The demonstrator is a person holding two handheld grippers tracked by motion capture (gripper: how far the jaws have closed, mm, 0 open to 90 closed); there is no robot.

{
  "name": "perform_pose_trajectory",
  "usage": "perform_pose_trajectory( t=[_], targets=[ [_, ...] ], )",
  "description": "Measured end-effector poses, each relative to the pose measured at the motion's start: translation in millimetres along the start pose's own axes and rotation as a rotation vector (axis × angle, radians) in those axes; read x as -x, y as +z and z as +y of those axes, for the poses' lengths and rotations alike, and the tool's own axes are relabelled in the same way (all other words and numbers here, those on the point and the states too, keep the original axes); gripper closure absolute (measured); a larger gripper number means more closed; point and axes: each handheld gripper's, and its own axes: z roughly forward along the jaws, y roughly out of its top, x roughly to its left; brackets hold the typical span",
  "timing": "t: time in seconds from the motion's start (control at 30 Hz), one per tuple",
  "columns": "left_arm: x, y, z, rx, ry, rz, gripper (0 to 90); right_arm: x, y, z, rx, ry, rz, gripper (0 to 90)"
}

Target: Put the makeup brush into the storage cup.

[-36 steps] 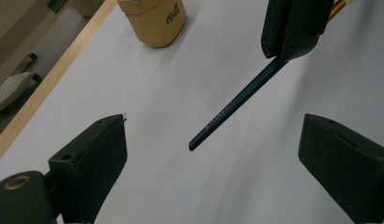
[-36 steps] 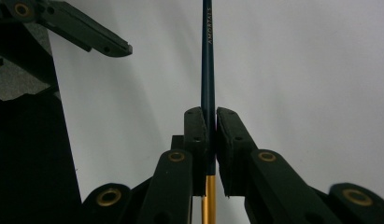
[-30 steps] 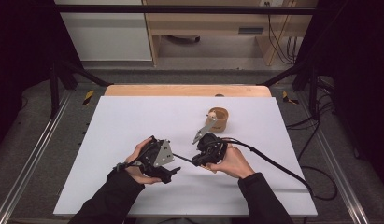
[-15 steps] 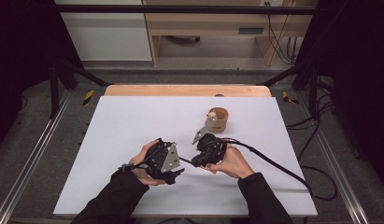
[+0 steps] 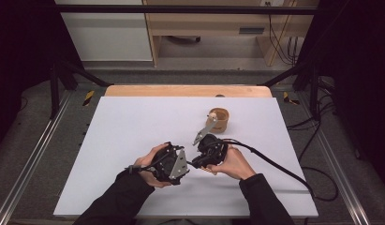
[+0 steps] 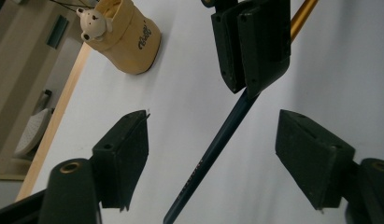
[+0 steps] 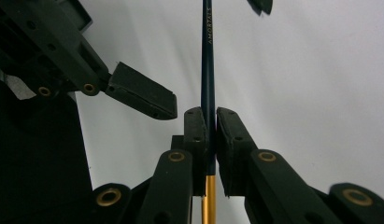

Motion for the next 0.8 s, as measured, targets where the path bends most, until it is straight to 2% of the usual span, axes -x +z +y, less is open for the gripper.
perform_pose_trajectory(
  t=[0.43, 0.8],
  targets=[
    [10.4, 7.2, 2.7, -0.041, 0.139, 0.022, 46.2, -1.0, -1.5, -0.4, -0.003, 0.0, 0.012, 83.2],
    [14.6, 8.8, 2.2, -0.052, 0.196, 0.015, 61.8, -1.5, 0.8, -0.5, -0.018, -0.006, 0.027, 83.2]
  ],
)
